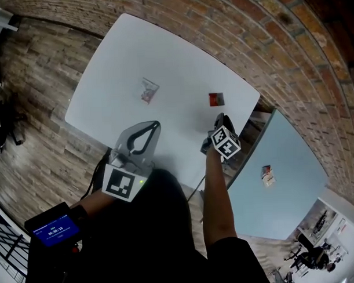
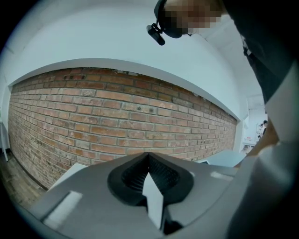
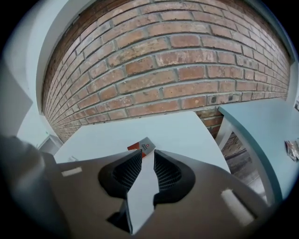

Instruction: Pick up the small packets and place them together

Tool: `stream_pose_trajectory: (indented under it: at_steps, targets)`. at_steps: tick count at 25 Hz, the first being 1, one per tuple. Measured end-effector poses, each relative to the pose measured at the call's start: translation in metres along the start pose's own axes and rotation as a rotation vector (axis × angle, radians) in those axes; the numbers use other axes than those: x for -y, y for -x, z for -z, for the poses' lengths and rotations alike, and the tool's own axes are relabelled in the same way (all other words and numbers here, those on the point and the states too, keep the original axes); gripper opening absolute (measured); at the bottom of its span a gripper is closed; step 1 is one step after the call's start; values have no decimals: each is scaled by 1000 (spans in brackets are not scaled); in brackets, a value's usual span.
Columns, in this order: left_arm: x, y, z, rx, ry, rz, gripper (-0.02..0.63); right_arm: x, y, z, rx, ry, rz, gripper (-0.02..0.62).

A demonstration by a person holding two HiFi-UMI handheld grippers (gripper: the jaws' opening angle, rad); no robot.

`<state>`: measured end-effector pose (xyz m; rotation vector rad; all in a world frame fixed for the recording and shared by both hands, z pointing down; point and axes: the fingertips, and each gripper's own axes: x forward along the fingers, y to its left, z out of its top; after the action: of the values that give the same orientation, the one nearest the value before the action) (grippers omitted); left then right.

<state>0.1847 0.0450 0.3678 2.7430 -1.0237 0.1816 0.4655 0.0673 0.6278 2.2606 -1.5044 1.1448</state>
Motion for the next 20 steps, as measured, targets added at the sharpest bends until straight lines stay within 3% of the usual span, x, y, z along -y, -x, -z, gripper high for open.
stream_pose_trajectory:
  at_steps: [8, 13, 20]
  targets:
    - [-4, 1, 10, -47, 32, -47, 0, 0, -34, -6, -57, 0, -28, 83]
    - [-13, 5, 15, -59, 42, -83, 0, 9, -48, -5, -74, -108, -31, 100]
    - [-19, 7, 20, -82, 63, -110, 0, 4, -54, -8, -82, -150, -56, 100]
